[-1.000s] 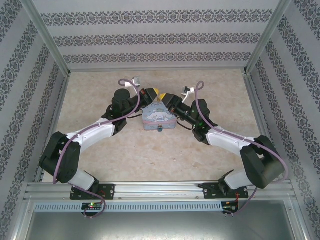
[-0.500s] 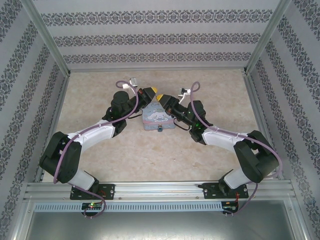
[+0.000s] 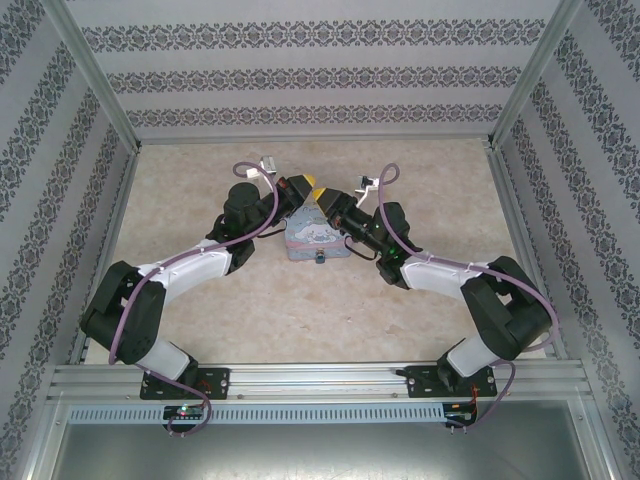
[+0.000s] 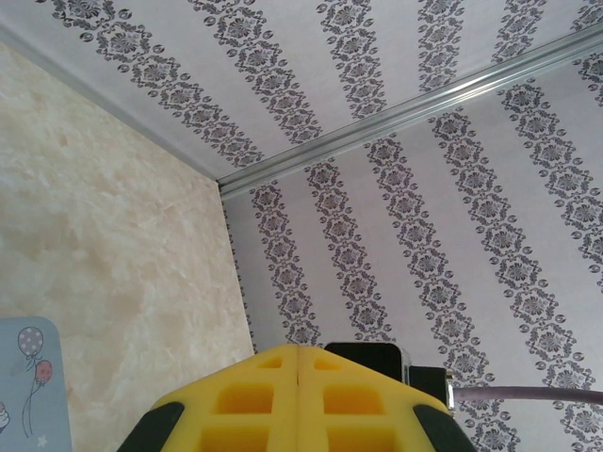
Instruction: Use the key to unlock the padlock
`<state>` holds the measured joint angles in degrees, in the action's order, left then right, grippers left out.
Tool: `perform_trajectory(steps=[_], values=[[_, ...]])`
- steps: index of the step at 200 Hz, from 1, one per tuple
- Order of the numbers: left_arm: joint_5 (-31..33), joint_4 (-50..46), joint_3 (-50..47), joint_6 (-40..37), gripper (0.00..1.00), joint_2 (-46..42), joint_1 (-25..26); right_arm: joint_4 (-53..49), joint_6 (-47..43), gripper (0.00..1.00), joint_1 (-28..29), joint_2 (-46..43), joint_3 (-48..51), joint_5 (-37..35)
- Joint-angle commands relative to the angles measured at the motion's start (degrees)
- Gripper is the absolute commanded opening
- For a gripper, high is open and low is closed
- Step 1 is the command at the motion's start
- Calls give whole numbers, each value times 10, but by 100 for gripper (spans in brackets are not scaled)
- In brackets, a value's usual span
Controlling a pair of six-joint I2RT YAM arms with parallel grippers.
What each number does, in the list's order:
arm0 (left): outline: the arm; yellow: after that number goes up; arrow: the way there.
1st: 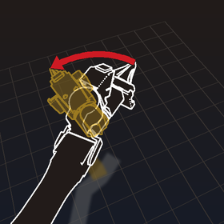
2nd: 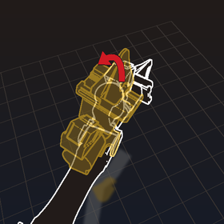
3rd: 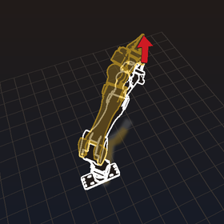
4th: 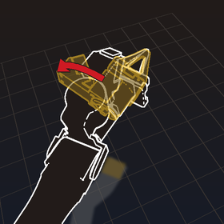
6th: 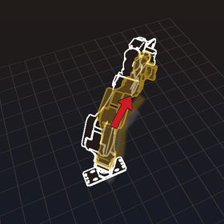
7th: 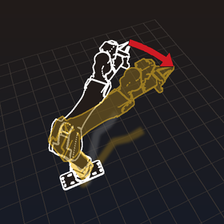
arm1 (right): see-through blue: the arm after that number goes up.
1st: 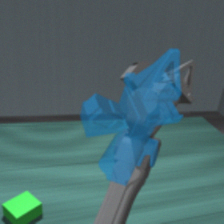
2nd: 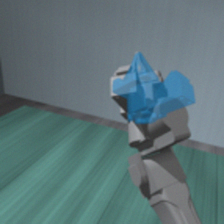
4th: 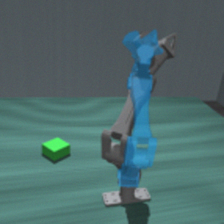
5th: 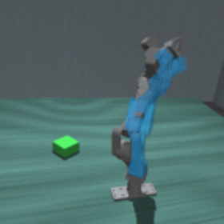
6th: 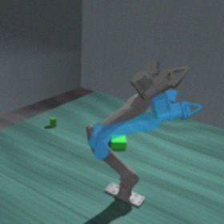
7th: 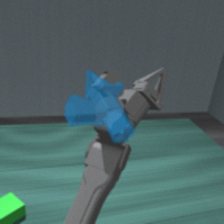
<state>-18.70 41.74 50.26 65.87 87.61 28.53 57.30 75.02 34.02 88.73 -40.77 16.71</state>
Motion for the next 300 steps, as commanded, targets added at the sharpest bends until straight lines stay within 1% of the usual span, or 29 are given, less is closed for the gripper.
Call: perform_trajectory(steps=[1, 38, 62, 84, 111, 141, 235, 257, 271, 276, 281, 293, 300], values=[[9, 31, 0, -1, 0, 4, 8, 49, 10, 29, 7, 11, -8, -10], [11, 25, 0, -4, 0, 1, 10, 81, 26, 25, 6, 26, 0, -12], [15, 23, -1, -5, 0, -1, 10, 99, 36, 19, 5, 34, 7, -13], [17, 24, -3, -5, 0, -2, 11, 106, 41, 12, 4, 38, 12, -13], [24, 24, -6, -4, 0, -4, 11, 107, 43, 10, 3, 36, 20, -16], [34, 22, -11, -5, 0, -12, 10, 107, 44, 0, 0, 34, 28, -20], [72, 19, -43, 2, 0, -43, 10, 105, 55, 0, -6, 37, 49, -40], [64, 6, -37, -1, 0, -45, 11, 105, 54, 0, -5, 37, 48, -36], [66, -2, -37, -1, 8, -48, 10, 106, 54, 0, -5, 37, 48, -34], [67, -9, -36, -1, 12, -48, 10, 106, 54, 0, -5, 37, 48, -32], [67, -17, -34, -3, 17, -49, 11, 105, 53, 0, -6, 36, 48, -30], [63, -31, -30, -10, 34, -50, 11, 105, 50, 0, -6, 34, 48, -25], [60, -39, -28, -11, 41, -51, 11, 105, 47, 0, -6, 31, 47, -20]])
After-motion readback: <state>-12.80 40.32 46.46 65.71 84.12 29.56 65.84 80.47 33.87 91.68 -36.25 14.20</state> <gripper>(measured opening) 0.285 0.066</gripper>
